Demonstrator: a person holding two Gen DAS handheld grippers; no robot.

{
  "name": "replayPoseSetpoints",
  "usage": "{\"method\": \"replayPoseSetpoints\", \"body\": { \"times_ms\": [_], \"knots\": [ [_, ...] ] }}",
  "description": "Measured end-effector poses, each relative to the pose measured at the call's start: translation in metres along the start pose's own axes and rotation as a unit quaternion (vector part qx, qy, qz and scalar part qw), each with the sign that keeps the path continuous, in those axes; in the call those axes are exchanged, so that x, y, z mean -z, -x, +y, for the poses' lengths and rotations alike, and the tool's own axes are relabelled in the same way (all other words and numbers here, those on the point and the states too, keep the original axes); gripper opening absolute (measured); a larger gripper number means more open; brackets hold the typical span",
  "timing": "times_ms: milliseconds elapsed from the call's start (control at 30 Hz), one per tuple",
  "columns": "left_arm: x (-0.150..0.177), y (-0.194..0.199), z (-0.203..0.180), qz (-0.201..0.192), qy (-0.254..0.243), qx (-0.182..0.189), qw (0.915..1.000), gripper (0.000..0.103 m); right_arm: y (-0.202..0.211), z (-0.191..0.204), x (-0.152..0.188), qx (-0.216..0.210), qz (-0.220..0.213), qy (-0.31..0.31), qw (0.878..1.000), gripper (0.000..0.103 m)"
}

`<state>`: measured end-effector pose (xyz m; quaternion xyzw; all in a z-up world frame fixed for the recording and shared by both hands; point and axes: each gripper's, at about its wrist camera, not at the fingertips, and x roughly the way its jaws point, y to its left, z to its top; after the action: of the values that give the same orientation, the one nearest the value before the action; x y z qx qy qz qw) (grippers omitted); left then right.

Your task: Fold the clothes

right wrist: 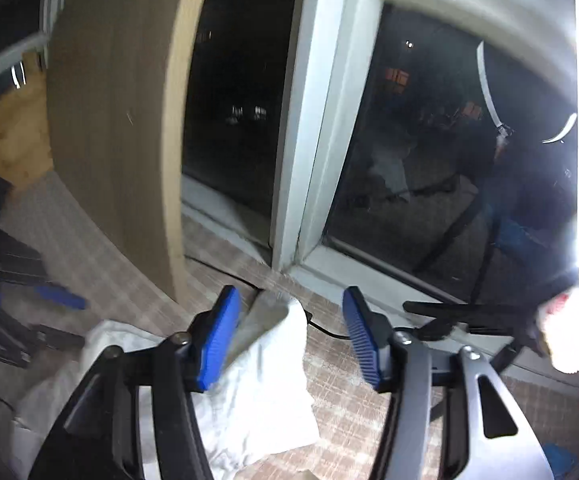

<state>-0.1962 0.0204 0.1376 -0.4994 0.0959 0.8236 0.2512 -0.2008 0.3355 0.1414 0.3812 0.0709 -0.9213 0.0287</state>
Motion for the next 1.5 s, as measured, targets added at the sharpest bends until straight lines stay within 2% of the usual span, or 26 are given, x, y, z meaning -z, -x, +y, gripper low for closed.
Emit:
{"method": "replayPoseSetpoints", "body": {
  "times_ms": [67,167,267,333,367,467,533,600,667,767,867,900,933,967,1033,1067,1100,1133,1167,1233,1300,1333,1433,1500],
  "knots": [
    [-0.011,-0.013,-0.005,0.007,-0.023,0.007,0.9997,0.049,0.015,-0.003,0.008,-0.017,-0.001,-0.013,1.0,0.054],
    [-0.015,-0.049,-0.005,0.051,-0.04,0.002,0.9979,0.047,0.021,-0.013,0.038,-0.027,0.024,-0.041,0.999,0.054],
    [-0.011,-0.072,-0.003,0.077,-0.039,0.01,0.9962,0.03,0.017,-0.023,0.078,-0.037,0.061,-0.064,0.995,0.054],
    [-0.007,-0.077,-0.002,0.081,-0.037,0.018,0.9959,0.012,0.013,-0.029,0.101,-0.044,0.079,-0.081,0.993,0.054],
    [-0.006,-0.077,-0.003,0.08,-0.038,0.018,0.9959,0.007,0.011,-0.031,0.111,-0.048,0.087,-0.09,0.991,0.054],
    [-0.005,-0.069,-0.003,0.074,-0.042,0.001,0.9964,0.005,-0.001,-0.031,0.128,-0.076,0.099,-0.106,0.987,0.054],
    [-0.002,-0.052,0.009,0.051,-0.013,-0.029,0.9982,0.005,-0.01,-0.029,0.136,-0.097,0.104,-0.116,0.983,0.054],
    [0.003,-0.047,0.022,0.045,0.023,-0.032,0.9982,0.005,-0.018,-0.024,0.143,-0.123,0.108,-0.119,0.979,0.054],
    [0.009,-0.05,0.026,0.041,0.036,-0.029,0.9981,0.006,-0.024,-0.013,0.144,-0.149,0.107,-0.096,0.978,0.054],
    [0.009,-0.055,0.017,0.046,0.024,-0.042,0.9977,0.01,-0.035,-0.001,0.139,-0.171,0.105,-0.076,0.977,0.054],
    [0.003,-0.057,0.016,0.04,0.03,-0.039,0.998,0.011,-0.052,-0.002,0.129,-0.201,0.093,-0.101,0.97,0.053],
    [0.002,-0.056,0.015,0.036,0.031,-0.041,0.998,0.013,-0.057,-0.004,0.125,-0.207,0.089,-0.111,0.968,0.049],
    [0.0,-0.055,0.016,0.036,0.032,-0.046,0.9978,0.019,-0.059,-0.004,0.123,-0.202,0.084,-0.112,0.969,0.021],
    [-0.002,-0.055,0.017,0.036,0.034,-0.051,0.9975,0.021,-0.063,-0.004,0.121,-0.185,0.084,-0.107,0.973,0.005],
    [0.007,-0.042,0.024,0.032,0.047,-0.05,0.9971,0.023,-0.073,-0.003,0.12,-0.113,0.104,-0.078,0.985,0.006],
    [0.011,-0.036,0.028,0.031,0.054,-0.049,0.9969,0.023,-0.074,-0.003,0.12,-0.092,0.109,-0.07,0.987,0.008],
    [0.016,-0.029,0.032,0.032,0.068,-0.041,0.9963,0.028,-0.066,-0.004,0.121,-0.096,0.108,-0.074,0.987,0.01],
    [0.022,-0.023,0.034,0.035,0.08,-0.027,0.9958,0.034,-0.059,-0.005,0.122,-0.1,0.106,-0.078,0.986,0.019],
    [0.028,-0.018,0.036,0.037,0.092,-0.013,0.995,0.035,-0.051,-0.006,0.123,-0.103,0.102,-0.081,0.986,0.028],
    [0.042,-0.008,0.034,0.039,0.1,0.009,0.9942,0.037,-0.029,-0.002,0.126,-0.097,0.084,-0.079,0.989,0.035],
    [0.052,-0.007,0.031,0.047,0.108,0.028,0.9926,0.044,-0.018,0.003,0.13,-0.115,0.078,-0.079,0.987,0.037],
    [0.052,-0.013,0.029,0.052,0.107,0.025,0.9925,0.046,-0.013,0.005,0.133,-0.127,0.076,-0.08,0.986,0.037],
    [0.047,-0.03,0.029,0.07,0.11,0.019,0.9913,0.046,-0.018,0.02,0.131,-0.187,0.087,-0.078,0.975,0.037],
    [0.042,-0.043,0.03,0.076,0.115,0.03,0.99,0.046,-0.034,0.034,0.133,-0.189,0.113,-0.059,0.974,0.037]
  ]
}}
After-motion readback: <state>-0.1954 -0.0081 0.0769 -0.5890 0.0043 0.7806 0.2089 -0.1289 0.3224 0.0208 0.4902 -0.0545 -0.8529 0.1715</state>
